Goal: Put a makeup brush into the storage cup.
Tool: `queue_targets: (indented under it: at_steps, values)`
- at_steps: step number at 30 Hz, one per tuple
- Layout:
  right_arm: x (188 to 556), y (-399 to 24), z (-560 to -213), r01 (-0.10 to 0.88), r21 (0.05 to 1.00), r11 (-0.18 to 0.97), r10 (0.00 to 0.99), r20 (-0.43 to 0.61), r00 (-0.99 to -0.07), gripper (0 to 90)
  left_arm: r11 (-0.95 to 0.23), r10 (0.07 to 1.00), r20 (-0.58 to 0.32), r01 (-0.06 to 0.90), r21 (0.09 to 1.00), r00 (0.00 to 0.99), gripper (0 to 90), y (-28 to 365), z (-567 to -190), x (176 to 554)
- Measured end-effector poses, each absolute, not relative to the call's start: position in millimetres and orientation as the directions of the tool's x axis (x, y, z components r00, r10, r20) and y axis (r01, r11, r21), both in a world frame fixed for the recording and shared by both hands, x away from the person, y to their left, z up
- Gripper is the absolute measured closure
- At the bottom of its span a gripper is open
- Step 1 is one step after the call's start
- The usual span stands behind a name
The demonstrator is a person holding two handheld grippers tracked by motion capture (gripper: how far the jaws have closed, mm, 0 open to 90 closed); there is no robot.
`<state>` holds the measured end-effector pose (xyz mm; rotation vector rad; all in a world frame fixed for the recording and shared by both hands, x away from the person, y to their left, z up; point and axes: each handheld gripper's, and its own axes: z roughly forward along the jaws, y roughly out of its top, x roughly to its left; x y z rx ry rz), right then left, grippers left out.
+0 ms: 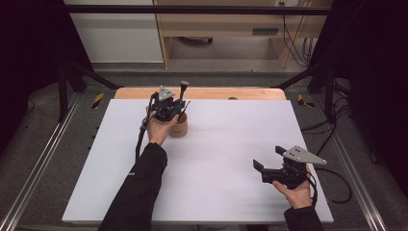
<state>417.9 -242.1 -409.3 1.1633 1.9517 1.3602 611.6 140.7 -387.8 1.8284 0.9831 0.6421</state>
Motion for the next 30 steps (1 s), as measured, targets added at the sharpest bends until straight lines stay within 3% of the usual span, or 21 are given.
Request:
queue_targets:
  at_steps: [30]
  values:
    - [418, -240, -409, 0.362, 0.922, 0.140, 0.853, 0.074, -0.517, 4.2, -0.261, 0.838, 0.009, 0.386, 0.884, 0.546, 78.1, 147, -412, 602]
